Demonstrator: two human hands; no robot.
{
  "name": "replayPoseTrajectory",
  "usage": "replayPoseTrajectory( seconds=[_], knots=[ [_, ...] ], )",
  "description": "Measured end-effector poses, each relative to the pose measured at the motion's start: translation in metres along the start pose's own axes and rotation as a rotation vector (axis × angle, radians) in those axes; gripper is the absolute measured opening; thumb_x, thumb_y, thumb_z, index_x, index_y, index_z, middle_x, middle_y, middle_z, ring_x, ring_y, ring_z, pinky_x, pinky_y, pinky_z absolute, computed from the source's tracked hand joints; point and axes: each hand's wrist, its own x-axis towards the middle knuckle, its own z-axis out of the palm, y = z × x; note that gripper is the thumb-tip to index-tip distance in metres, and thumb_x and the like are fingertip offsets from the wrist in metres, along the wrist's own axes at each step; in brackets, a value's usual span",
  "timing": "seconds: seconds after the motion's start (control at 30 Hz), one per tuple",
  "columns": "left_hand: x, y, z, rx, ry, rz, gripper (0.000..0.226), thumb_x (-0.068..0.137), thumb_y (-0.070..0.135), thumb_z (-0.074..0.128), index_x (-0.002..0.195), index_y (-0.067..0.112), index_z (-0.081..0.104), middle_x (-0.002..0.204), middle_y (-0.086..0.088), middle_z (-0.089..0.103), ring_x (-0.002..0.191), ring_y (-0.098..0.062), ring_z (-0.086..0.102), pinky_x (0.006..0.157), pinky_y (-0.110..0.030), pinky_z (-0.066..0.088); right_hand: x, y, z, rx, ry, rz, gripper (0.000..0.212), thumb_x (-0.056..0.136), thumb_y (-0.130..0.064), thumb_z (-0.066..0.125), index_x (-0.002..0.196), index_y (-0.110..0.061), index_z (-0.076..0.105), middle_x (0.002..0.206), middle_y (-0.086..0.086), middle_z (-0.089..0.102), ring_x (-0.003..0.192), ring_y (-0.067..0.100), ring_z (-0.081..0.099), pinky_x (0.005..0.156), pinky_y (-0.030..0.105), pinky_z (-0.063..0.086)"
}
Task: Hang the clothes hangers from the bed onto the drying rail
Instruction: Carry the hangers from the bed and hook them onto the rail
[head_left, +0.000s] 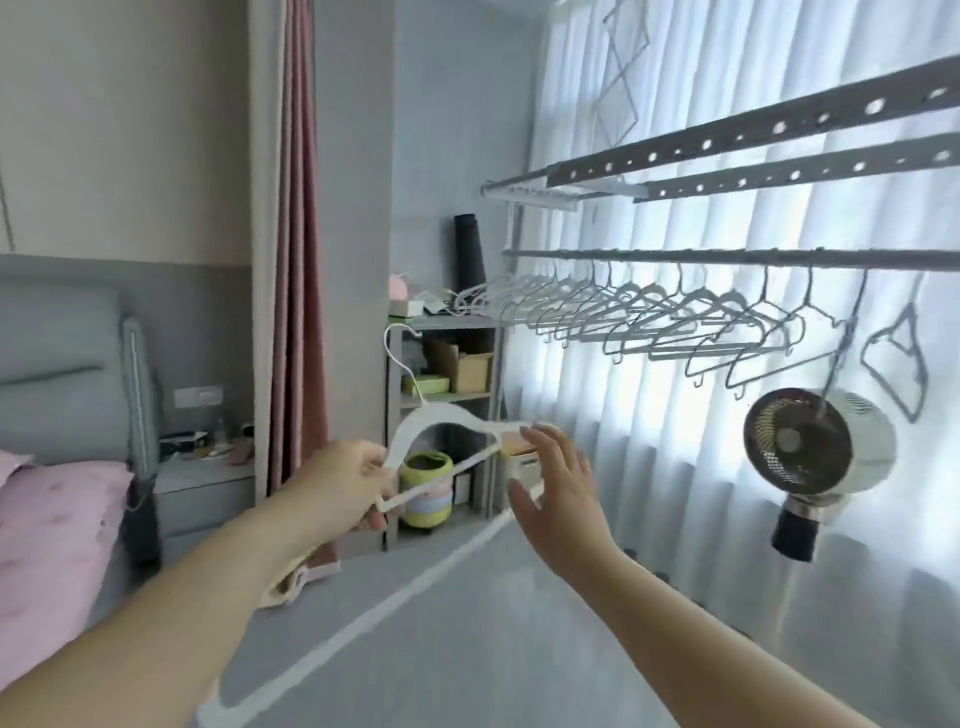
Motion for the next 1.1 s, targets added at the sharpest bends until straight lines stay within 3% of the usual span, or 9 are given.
replayPoseTrajectory(
  seconds=[0.13, 0.3, 0.4, 0.53, 0.6, 0.67, 0.8, 0.9, 1.1],
  knots=[
    [0.014, 0.067, 0.065, 0.048, -0.152, 0.174, 0.027, 0.095, 0.009, 0.041, 0.08, 0.025, 0.055, 0.068, 0.003, 0.065, 0.035, -0.001, 0.048, 0.037, -0.012, 0.037, 0.008, 0.062, -0.076, -0.206, 0.098, 0.052, 0.08, 0.071, -0.059, 0.017, 0.14, -0.022, 0.031, 0.145, -0.005, 0.035, 0.137, 0.015, 0.025, 0.112, 0.026, 0.013],
    [0.034, 0.125, 0.141, 0.097, -0.348, 0.341, 0.021, 0.096, 0.013, 0.039, 0.084, 0.023, 0.054, 0.077, 0.004, 0.06, 0.039, -0.003, 0.051, 0.039, -0.01, 0.038, -0.003, 0.141, -0.149, -0.297, 0.159, 0.085, 0.062, 0.075, -0.055, 0.03, 0.104, -0.013, 0.066, 0.104, 0.001, 0.068, 0.104, 0.016, 0.055, 0.088, 0.025, 0.03],
    [0.047, 0.147, 0.178, 0.053, -0.486, 0.372, 0.026, 0.096, 0.012, 0.039, 0.077, 0.022, 0.053, 0.068, 0.004, 0.062, 0.037, -0.003, 0.05, 0.04, -0.012, 0.04, -0.015, 0.173, -0.176, -0.312, 0.216, 0.154, 0.058, 0.074, -0.05, 0.034, 0.08, -0.005, 0.069, 0.076, 0.004, 0.067, 0.08, 0.013, 0.05, 0.068, 0.015, 0.034],
    [0.067, 0.176, 0.219, 0.067, -0.692, 0.5, 0.013, 0.093, 0.017, 0.045, 0.091, 0.019, 0.057, 0.071, 0.006, 0.064, 0.046, 0.0, 0.055, 0.049, -0.013, 0.044, -0.024, 0.202, -0.208, -0.399, 0.268, 0.246, 0.044, 0.084, -0.043, 0.043, 0.091, -0.007, 0.069, 0.086, -0.005, 0.064, 0.088, 0.008, 0.051, 0.075, 0.021, 0.034],
    [0.076, 0.193, 0.235, 0.06, -0.798, 0.582, 0.008, 0.09, 0.018, 0.05, 0.088, 0.021, 0.058, 0.063, 0.006, 0.063, 0.044, 0.001, 0.054, 0.047, -0.009, 0.04, -0.025, 0.218, -0.225, -0.455, 0.203, 0.295, 0.026, 0.092, -0.028, 0.05, 0.107, -0.013, 0.064, 0.103, -0.007, 0.062, 0.107, 0.013, 0.051, 0.085, 0.019, 0.033],
    [0.087, 0.211, 0.251, 0.023, -0.827, 0.644, 0.008, 0.088, 0.017, 0.052, 0.084, 0.019, 0.059, 0.052, 0.007, 0.059, 0.038, 0.0, 0.051, 0.051, -0.013, 0.045, -0.023, 0.232, -0.241, -0.487, 0.204, 0.361, 0.027, 0.092, -0.024, 0.051, 0.116, -0.015, 0.06, 0.113, -0.006, 0.06, 0.114, 0.014, 0.051, 0.091, 0.018, 0.033],
    [0.118, 0.251, 0.285, -0.015, -0.781, 0.81, 0.009, 0.086, 0.02, 0.052, 0.082, 0.027, 0.057, 0.041, 0.009, 0.055, 0.036, 0.004, 0.047, 0.051, -0.009, 0.042, -0.007, 0.252, -0.275, -0.568, 0.364, 0.49, 0.023, 0.087, -0.018, 0.059, 0.108, -0.011, 0.066, 0.104, 0.001, 0.065, 0.103, 0.018, 0.057, 0.085, 0.018, 0.032],
    [0.136, 0.283, 0.309, -0.071, -0.808, 0.879, 0.016, 0.085, 0.018, 0.05, 0.073, 0.027, 0.055, 0.044, 0.006, 0.056, 0.05, -0.009, 0.053, 0.061, -0.022, 0.049, 0.007, 0.262, -0.3, -0.617, 0.465, 0.521, 0.022, 0.087, -0.013, 0.059, 0.107, -0.009, 0.065, 0.092, -0.007, 0.056, 0.102, 0.018, 0.056, 0.081, 0.016, 0.03],
    [0.161, 0.335, 0.355, -0.066, -0.839, 0.967, 0.013, 0.086, 0.019, 0.049, 0.08, 0.022, 0.06, 0.053, 0.003, 0.059, 0.031, 0.002, 0.045, 0.037, -0.007, 0.038, 0.025, 0.291, -0.337, -0.76, 0.463, 0.614, 0.03, 0.091, -0.014, 0.051, 0.121, -0.015, 0.056, 0.12, 0.001, 0.061, 0.118, 0.018, 0.049, 0.085, 0.02, 0.032]
  ],
)
